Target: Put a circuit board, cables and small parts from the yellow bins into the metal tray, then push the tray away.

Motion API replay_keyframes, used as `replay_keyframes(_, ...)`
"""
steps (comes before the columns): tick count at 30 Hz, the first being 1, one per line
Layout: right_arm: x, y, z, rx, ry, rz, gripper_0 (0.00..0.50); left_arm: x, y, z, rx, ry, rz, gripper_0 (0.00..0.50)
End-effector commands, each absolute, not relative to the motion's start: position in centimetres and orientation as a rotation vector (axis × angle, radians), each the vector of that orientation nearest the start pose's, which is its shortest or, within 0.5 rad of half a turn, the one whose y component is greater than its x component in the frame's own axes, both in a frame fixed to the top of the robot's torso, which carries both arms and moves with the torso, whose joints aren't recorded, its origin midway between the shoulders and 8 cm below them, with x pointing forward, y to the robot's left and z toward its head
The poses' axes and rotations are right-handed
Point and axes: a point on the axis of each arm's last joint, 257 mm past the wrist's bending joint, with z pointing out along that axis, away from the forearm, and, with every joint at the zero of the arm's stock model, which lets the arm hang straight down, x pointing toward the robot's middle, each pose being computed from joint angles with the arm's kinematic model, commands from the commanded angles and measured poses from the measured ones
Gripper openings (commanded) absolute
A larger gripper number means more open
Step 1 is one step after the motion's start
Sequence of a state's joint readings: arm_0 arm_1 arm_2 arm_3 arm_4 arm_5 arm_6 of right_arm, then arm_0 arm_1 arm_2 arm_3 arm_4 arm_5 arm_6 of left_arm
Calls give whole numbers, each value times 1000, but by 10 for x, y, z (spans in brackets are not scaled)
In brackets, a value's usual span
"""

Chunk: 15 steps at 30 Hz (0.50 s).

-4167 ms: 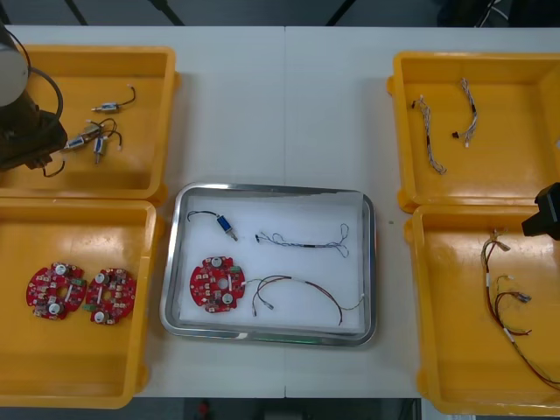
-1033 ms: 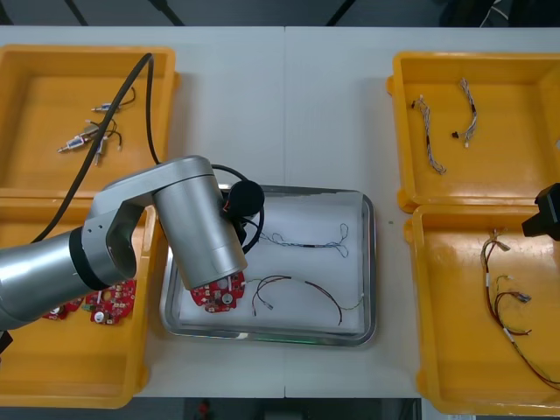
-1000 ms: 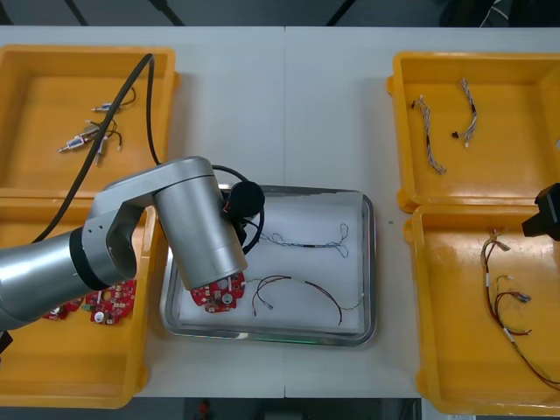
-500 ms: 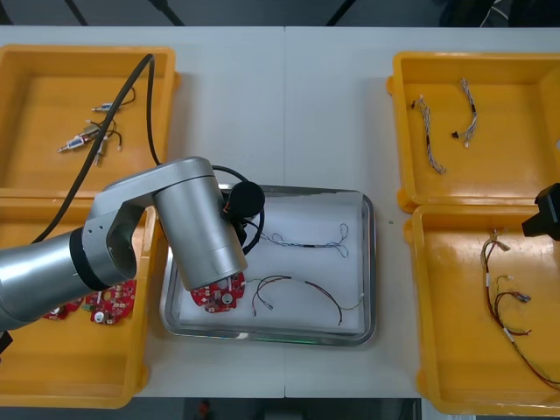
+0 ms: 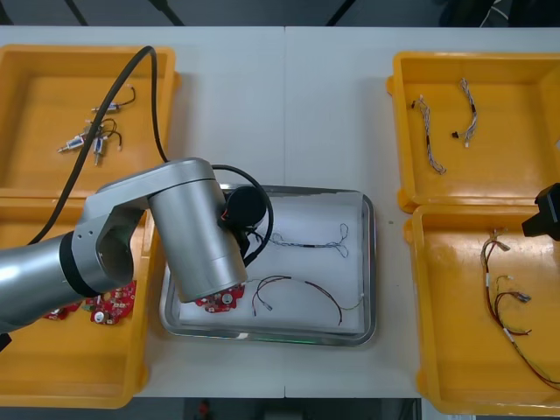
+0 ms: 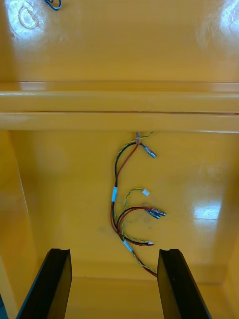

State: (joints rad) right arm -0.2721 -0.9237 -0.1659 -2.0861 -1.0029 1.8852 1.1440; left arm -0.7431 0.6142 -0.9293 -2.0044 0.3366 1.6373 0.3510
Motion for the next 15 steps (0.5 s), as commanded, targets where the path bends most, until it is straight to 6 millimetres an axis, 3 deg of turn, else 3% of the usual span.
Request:
replay_keyframes(1, 382, -367, -146, -27, 2741, -18, 500, 429, 109, -225, -822, 2365, -239, 500)
replay_keyframes(7, 382, -367, -146, -27, 2741, -18, 500, 416, 124, -177, -795, 2419, -226, 500)
replay_keyframes(15, 382, -367, -146, -27, 2741, -18, 500, 400, 184, -116, -594, 2521, -106, 500)
